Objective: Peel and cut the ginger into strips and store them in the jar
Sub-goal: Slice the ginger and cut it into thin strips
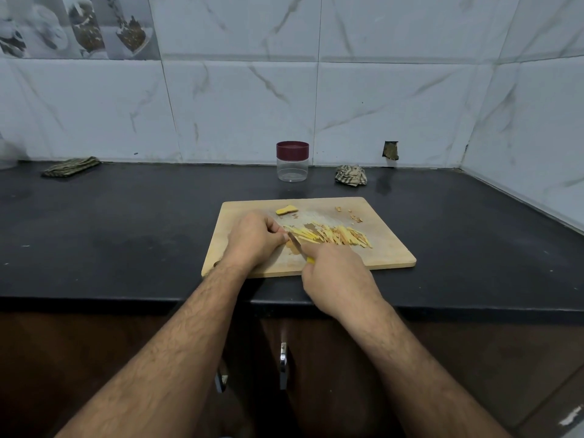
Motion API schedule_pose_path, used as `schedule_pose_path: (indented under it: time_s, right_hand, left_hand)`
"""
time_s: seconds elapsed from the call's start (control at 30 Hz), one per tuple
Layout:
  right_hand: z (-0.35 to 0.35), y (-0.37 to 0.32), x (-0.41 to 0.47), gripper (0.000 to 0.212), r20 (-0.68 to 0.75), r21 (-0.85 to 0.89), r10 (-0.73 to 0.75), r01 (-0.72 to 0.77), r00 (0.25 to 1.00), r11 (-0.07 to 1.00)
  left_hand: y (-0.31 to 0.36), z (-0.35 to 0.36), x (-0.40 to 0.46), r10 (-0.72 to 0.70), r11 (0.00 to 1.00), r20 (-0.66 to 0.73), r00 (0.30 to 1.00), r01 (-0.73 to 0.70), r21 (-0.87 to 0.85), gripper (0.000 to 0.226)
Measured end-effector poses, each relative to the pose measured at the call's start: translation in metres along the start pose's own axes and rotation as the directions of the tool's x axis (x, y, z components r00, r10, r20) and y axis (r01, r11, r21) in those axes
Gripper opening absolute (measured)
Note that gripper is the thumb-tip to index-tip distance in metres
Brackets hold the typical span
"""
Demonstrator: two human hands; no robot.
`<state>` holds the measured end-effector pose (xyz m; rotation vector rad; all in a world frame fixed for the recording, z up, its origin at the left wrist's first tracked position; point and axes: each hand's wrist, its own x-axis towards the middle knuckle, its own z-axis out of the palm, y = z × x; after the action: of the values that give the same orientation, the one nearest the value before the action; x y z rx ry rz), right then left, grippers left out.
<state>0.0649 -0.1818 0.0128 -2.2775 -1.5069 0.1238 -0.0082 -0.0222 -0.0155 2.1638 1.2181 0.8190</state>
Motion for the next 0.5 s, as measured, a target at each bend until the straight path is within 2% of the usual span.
schedule_pose_path:
  time_s: [0.5]
  right_hand:
    - [-0.0021, 0.0041, 0.0051, 0.047, 0.002, 0.027, -0.031, 0.031, 1.0, 0.999]
  left_hand:
    - [-0.0029, 0.0006, 0.0007, 0.014, 1.0, 0.007, 1.0, -0.014, -0.01, 0.018]
